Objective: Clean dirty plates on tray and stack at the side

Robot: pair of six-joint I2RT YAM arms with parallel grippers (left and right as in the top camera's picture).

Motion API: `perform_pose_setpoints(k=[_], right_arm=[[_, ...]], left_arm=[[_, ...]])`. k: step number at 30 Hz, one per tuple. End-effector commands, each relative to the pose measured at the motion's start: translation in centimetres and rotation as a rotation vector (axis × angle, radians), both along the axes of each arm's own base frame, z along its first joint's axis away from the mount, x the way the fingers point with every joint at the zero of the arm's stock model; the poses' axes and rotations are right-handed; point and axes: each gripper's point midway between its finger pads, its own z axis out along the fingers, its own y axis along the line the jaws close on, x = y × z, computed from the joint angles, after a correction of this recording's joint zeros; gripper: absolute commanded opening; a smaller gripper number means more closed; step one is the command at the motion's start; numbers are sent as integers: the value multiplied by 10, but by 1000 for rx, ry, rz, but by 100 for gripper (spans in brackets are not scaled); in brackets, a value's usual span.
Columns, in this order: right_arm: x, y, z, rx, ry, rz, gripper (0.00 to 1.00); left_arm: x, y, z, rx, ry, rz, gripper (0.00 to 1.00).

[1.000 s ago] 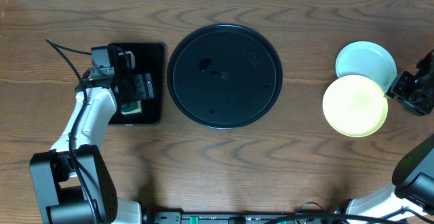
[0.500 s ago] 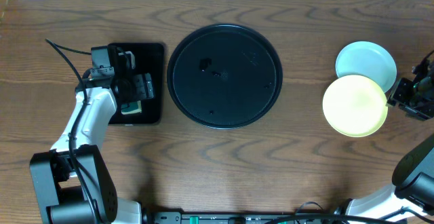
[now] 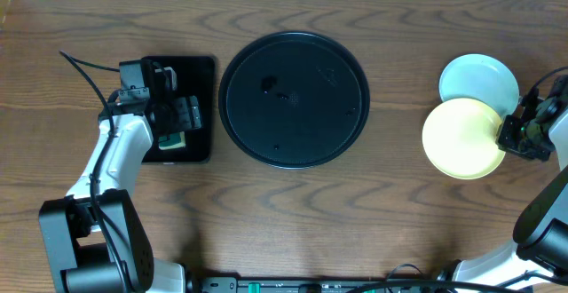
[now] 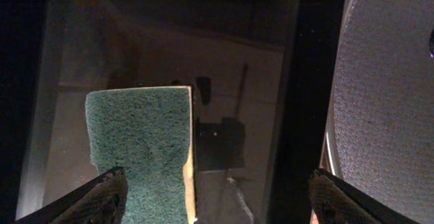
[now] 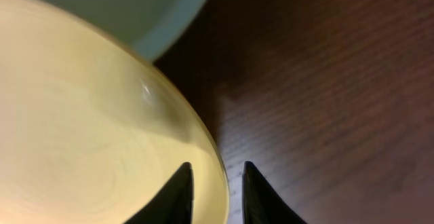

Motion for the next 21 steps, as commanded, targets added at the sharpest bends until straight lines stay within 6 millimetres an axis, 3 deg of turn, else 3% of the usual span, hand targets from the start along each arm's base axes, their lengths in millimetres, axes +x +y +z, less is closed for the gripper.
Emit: perform_pose_setpoints(k=[1,10,12,14,18,21], right_arm=[[5,0,9,-2,-42,8,19],[-1,-5,-12,-51,-46,-2,22],[-1,-5,-14,-52,-48,-2,15],[1,-6,-13,-55,-57,-2,1],[12,1,-10,-10,-111,15,1],[23,5,4,16,-168,25,1]], left_arm=[[0,3,-2,14,6,1,86],[0,3,-2,14,6,1,86],[0,3,-2,14,6,1,86],[0,3,-2,14,6,1,86],[0,3,-2,14,6,1,86],[0,3,-2,14,6,1,86]])
